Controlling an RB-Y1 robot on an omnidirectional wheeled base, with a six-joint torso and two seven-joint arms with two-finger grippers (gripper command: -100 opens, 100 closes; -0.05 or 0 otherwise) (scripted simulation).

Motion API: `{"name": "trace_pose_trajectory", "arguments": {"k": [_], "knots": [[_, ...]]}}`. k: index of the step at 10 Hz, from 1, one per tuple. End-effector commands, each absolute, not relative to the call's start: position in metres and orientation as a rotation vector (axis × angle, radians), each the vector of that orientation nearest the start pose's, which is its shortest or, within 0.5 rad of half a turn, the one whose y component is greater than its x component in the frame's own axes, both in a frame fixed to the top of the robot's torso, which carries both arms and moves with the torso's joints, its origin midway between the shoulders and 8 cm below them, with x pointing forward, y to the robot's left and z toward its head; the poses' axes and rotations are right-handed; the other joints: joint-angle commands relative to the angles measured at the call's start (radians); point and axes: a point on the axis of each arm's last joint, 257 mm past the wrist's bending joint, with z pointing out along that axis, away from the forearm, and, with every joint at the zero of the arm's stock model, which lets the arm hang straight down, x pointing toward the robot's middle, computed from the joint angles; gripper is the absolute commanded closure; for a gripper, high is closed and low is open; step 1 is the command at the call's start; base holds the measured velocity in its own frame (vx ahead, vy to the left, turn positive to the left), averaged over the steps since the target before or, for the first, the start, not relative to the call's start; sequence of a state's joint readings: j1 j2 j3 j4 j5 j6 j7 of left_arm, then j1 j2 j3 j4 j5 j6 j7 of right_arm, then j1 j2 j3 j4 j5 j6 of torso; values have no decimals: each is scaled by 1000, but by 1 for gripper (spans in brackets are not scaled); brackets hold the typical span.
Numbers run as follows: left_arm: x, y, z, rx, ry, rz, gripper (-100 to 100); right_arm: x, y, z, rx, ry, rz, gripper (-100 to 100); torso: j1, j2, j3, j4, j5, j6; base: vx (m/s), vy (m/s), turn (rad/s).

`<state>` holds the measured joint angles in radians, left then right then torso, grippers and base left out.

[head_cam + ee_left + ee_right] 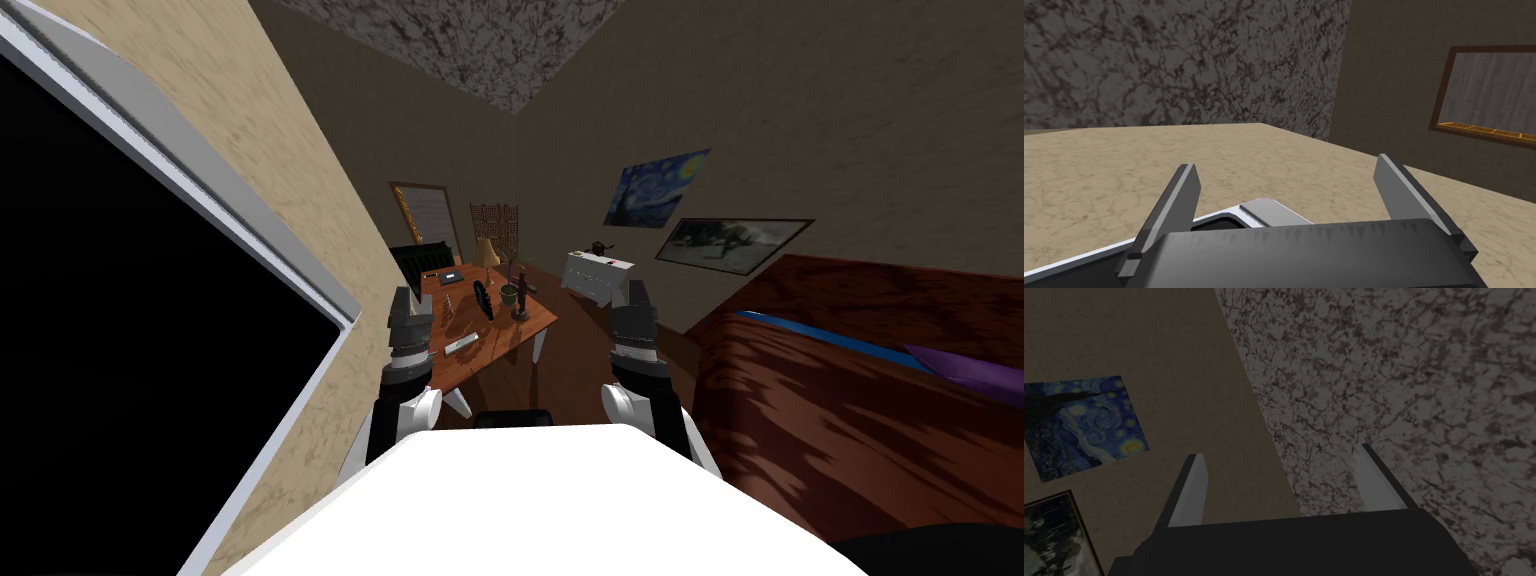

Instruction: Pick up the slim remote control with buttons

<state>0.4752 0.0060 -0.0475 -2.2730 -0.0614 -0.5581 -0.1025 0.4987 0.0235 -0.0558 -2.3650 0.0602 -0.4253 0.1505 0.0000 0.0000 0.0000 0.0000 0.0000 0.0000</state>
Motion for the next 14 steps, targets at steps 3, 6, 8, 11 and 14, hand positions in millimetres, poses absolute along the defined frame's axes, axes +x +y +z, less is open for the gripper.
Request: {"name": "trace_pose_trajectory", "arguments": {"k": [3,6,8,11,14], "knots": [[373,244,9,-590,729,-1302,-100,336,-292,49,567,650,1066,0,-3,1,1,0,-1,0,-23,-50,-117],[398,241,-18,-652,813,-1332,-100,336,-292,49,567,650,1066,0,-2,1,0,0,-1,0,-9,-37,-82],[412,241,-36,-691,862,-1341,-100,336,-292,49,567,650,1066,0,-2,0,0,0,0,0,2,-26,-107],[441,244,-76,-784,969,-1346,-100,336,-292,49,567,650,1066,0,-2,0,0,0,0,0,0,-27,-112],[469,253,-122,-896,1079,-1327,-100,336,-292,49,567,650,1066,0,-2,-1,0,0,0,0,5,-25,-114]]}}
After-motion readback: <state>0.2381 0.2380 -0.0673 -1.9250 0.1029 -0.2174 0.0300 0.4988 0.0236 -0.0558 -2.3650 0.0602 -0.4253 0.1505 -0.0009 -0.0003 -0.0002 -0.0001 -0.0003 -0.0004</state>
